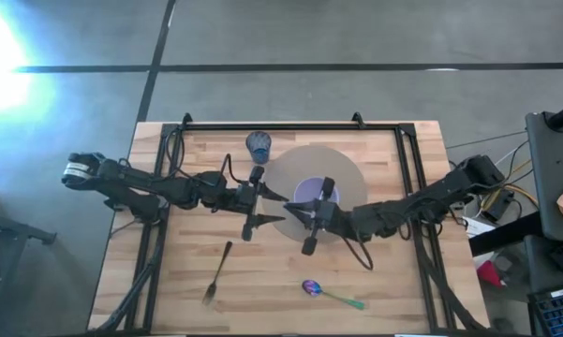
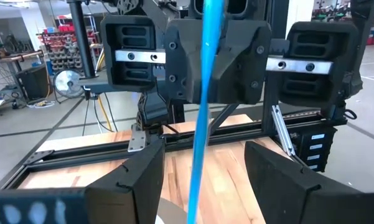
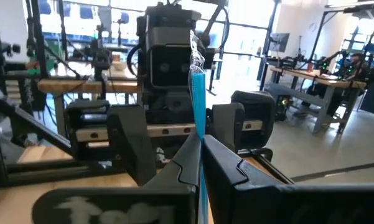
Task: Pick & Place Utensil
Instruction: Put the blue straw into the blue cup
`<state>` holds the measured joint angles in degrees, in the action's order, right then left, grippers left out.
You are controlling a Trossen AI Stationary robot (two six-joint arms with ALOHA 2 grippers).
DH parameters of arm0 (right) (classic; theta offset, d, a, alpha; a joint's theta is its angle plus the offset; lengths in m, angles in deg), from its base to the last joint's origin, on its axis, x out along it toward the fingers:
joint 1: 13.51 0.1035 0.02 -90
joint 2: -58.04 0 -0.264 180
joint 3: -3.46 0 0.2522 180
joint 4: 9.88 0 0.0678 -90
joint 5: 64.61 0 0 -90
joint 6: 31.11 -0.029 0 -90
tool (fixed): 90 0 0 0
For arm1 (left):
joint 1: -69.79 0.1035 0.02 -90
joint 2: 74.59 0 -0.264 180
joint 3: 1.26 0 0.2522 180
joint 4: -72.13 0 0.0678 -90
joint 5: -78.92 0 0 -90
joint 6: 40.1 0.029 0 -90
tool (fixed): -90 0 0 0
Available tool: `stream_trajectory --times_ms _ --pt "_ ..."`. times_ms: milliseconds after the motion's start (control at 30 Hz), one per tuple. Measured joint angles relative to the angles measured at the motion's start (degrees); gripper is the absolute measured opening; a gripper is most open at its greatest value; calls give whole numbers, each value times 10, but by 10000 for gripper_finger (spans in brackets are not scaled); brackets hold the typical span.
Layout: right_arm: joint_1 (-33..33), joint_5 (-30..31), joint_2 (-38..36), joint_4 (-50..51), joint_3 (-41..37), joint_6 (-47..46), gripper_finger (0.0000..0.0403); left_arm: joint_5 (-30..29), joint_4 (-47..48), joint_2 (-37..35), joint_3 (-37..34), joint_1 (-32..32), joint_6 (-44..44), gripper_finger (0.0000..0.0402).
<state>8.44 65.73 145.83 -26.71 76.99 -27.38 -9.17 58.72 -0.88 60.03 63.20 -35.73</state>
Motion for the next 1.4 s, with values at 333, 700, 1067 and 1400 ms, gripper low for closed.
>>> stream_trajectory --times_ms 333,700,1067,1400 --pt "-8 1 31 -20 8 -5 8 0 -1 0 0 0 1 204" --pt "-10 1 28 -19 10 3 8 0 16 0 0 0 -2 89" --pt "-10 0 28 -19 10 7 8 -1 16 0 0 0 -1 8" --pt "-10 0 28 -13 10 0 8 -1 26 0 0 0 -2 1"
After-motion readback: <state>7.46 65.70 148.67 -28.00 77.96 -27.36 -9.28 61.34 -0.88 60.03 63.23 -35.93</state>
